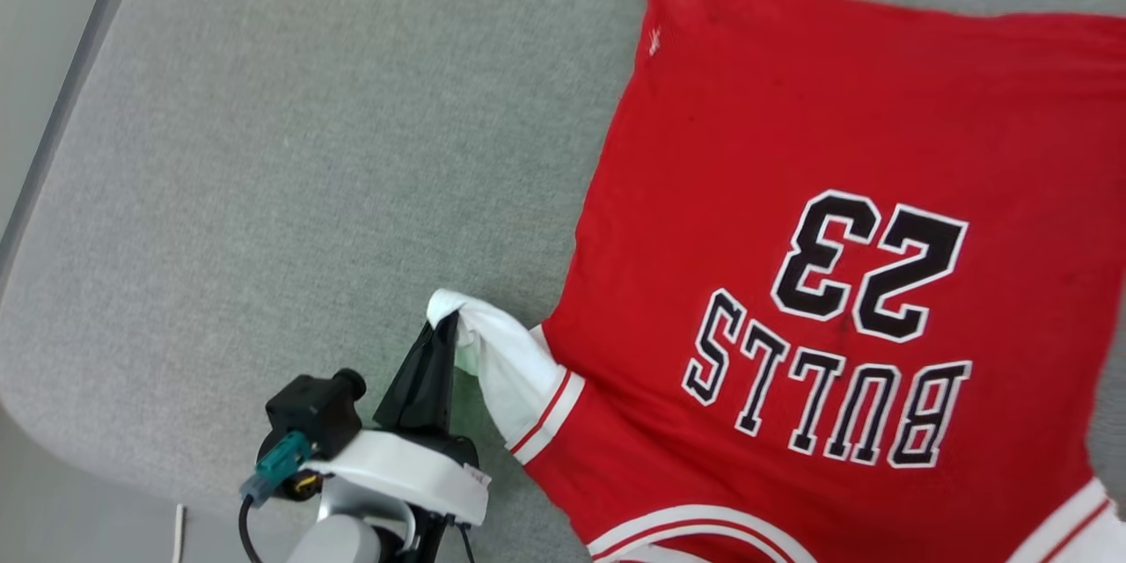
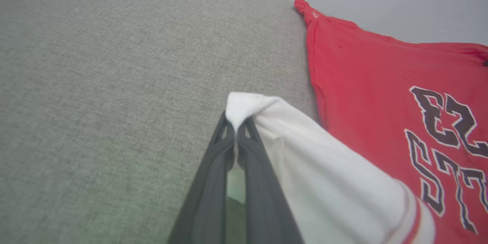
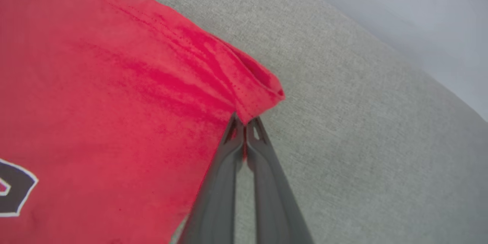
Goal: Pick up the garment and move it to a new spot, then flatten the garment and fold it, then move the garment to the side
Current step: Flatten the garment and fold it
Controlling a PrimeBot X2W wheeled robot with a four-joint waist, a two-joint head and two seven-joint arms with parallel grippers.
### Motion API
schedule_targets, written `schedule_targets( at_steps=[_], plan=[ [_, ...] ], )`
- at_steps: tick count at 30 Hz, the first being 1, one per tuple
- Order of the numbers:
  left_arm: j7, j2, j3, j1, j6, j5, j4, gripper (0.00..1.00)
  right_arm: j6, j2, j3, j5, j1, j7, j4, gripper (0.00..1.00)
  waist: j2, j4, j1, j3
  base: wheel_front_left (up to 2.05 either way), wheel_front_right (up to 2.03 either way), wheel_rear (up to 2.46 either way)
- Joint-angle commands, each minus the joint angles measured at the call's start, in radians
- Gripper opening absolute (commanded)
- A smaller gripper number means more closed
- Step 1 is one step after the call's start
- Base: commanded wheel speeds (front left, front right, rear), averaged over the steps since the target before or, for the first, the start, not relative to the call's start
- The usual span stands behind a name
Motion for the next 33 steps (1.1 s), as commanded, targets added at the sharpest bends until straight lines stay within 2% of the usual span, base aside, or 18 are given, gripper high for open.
schedule_targets(
  at_steps=[1,12,20,28,33],
  plan=[
    [-0.002,0.010,0.007,0.019,0.006,0.006,0.000,0.00,-0.001,-0.022,0.005,0.019,0.042,-0.026,-0.016,0.00,0.0000,-0.042,0.0000,-0.057,0.00,0.00,0.00],
    [0.021,0.049,0.018,0.105,0.036,-0.006,-0.021,0.00,-0.001,-0.102,-0.012,0.127,0.327,-0.136,-0.165,0.00,0.0000,-0.122,0.0000,-0.192,0.00,0.00,0.00],
    [0.046,0.085,0.033,0.181,0.068,-0.007,-0.048,0.00,-0.001,-0.101,-0.158,0.149,0.678,-0.163,-0.316,0.00,0.0000,-0.180,0.0000,-0.273,0.00,0.00,0.00],
    [0.060,0.108,0.043,0.230,0.087,-0.017,-0.082,0.00,-0.001,0.026,-0.347,0.115,1.023,-0.133,-0.439,0.00,0.0000,-0.214,0.0000,-0.309,0.00,0.00,0.00],
    [0.066,0.112,0.040,0.237,0.090,-0.020,-0.092,0.00,-0.001,0.125,-0.408,0.089,1.184,-0.105,-0.464,0.00,0.0000,-0.223,0.0000,-0.318,0.00,0.00,0.00]
  ],
)
